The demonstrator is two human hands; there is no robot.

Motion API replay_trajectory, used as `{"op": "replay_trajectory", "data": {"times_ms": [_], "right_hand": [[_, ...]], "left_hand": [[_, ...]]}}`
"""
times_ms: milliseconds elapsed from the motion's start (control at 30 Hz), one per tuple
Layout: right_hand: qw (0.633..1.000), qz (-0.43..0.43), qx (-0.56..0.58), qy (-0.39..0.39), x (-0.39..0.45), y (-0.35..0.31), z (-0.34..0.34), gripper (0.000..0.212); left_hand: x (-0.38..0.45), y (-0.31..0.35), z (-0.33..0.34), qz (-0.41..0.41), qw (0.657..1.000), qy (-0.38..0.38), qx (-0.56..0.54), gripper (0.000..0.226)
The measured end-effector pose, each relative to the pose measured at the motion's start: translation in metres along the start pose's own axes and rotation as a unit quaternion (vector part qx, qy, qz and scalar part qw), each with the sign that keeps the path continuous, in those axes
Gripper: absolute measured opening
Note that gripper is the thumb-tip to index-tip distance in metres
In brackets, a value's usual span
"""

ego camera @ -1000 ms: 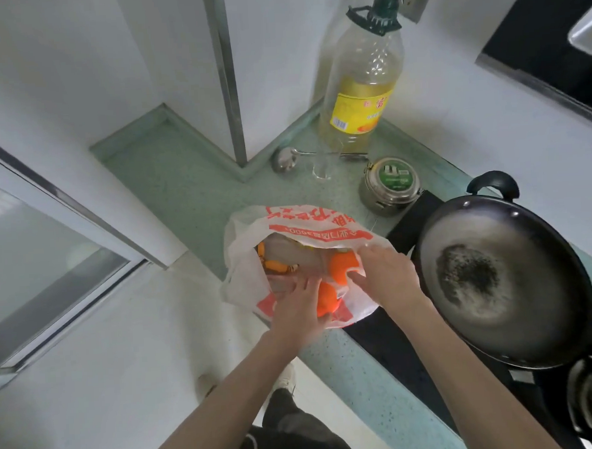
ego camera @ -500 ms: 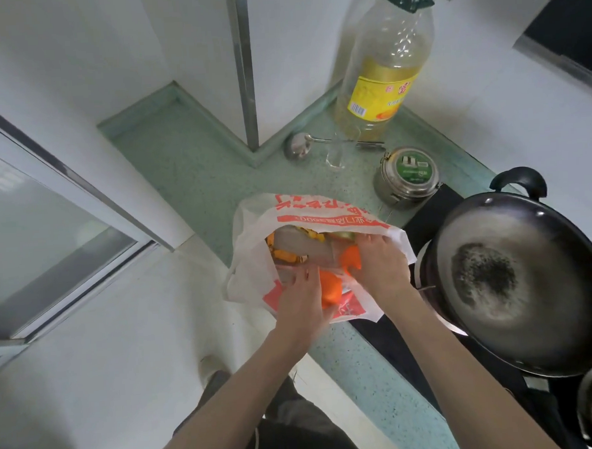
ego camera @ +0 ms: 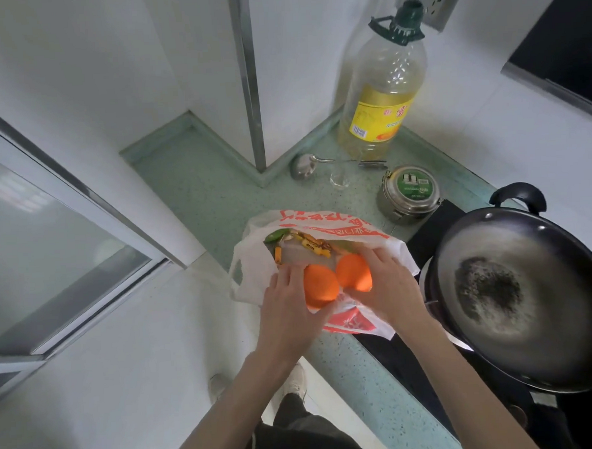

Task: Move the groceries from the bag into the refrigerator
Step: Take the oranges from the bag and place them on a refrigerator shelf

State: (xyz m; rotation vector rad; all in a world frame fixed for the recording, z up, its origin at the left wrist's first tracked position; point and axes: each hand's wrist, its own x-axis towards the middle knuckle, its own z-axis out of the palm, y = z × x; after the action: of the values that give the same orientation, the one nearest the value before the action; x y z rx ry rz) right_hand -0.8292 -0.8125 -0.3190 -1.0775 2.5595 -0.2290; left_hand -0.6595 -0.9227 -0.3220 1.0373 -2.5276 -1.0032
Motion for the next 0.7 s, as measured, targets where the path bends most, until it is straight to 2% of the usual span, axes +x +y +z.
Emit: {"op": "replay_trajectory", "data": {"times_ms": [133, 267, 367, 500, 700], "right_hand": [[0.996, 0.015, 0.088, 0.029, -0.026, -0.004, -0.007, 0.083], [0.985, 0.003, 0.169, 0.043, -0.039, -0.013, -0.011, 0.080], [0.973, -0.017, 0.222, 0.059, -0.047, -0.024, -0.019, 0.078], [0.944, -0.068, 0.315, 0.076, -0.061, -0.046, -0.036, 0.086], [0.922, -0.123, 0.359, 0.075, -0.085, -0.078, -0.059, 0.083]], "left_hand": [[-0.005, 0.006, -0.015, -0.013, 1.000, 0.019, -0.006, 0.091], [-0.015, 0.005, -0.026, -0.040, 0.998, 0.029, -0.027, 0.083], [-0.029, 0.006, -0.037, -0.053, 0.997, 0.044, -0.045, 0.082], [-0.049, 0.014, -0.057, -0.053, 0.995, 0.043, -0.072, 0.080], [-0.081, 0.014, -0.093, -0.036, 0.992, 0.106, -0.050, 0.081]]}}
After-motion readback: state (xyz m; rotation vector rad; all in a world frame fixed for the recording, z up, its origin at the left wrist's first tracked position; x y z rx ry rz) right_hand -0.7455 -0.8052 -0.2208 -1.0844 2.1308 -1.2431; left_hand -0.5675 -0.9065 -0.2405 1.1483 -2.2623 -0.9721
